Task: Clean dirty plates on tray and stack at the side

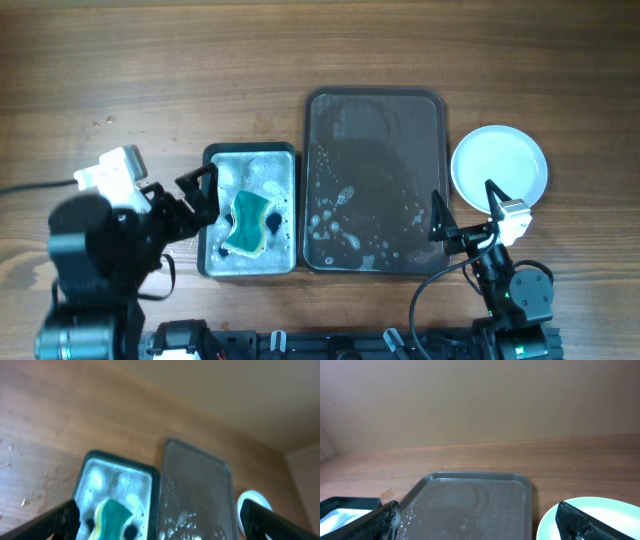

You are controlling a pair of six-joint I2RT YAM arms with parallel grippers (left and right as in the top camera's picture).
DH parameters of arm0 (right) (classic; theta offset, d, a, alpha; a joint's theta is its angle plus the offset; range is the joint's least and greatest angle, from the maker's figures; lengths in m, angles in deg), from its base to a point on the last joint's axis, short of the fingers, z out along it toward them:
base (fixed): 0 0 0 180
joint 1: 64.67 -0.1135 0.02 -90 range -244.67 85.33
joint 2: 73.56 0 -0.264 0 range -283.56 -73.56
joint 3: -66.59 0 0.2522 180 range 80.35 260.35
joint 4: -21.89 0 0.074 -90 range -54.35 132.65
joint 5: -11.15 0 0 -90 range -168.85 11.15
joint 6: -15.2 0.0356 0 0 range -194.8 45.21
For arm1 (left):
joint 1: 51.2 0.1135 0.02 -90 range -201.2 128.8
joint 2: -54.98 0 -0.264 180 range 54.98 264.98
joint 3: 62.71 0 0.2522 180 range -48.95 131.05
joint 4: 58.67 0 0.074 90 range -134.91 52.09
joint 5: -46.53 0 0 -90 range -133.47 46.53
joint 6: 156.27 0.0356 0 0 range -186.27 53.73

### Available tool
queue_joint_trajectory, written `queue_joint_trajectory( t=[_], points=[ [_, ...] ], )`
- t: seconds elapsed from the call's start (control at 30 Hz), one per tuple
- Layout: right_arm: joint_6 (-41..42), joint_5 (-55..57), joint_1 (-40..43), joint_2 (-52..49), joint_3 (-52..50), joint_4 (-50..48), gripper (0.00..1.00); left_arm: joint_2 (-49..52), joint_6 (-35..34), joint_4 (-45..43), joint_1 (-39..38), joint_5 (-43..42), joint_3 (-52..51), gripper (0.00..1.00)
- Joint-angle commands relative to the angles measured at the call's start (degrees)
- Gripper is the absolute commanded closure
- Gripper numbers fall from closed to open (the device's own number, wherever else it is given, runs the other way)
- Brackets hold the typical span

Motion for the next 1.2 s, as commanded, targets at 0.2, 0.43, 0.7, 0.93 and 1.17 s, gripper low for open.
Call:
queue_joint_trajectory(
  t=[0.2,0.43,0.7,0.93,1.17],
  points=[
    [-0.7,1.0,-0.1,0.6,0.0,-0.2,0.0,-28.5,8.2,-30.8,-2.2,-5.0,-33.5,0.0],
    [-0.7,1.0,-0.1,0.6,0.0,-0.2,0.0,-36.9,8.3,-42.9,-2.8,-4.3,-47.2,0.0],
    [-0.7,1.0,-0.1,0.6,0.0,-0.2,0.0,-36.9,8.0,-46.2,-3.6,-3.5,-55.9,0.0],
    [-0.7,1.0,-0.1,0.6,0.0,-0.2,0.0,-36.9,8.0,-46.2,-3.6,-3.5,-55.9,0.0],
    [-0.7,1.0,-0.1,0.6,0.0,-0.2,0.0,-36.8,8.0,-46.2,-3.6,-3.5,-55.9,0.0]
  ],
)
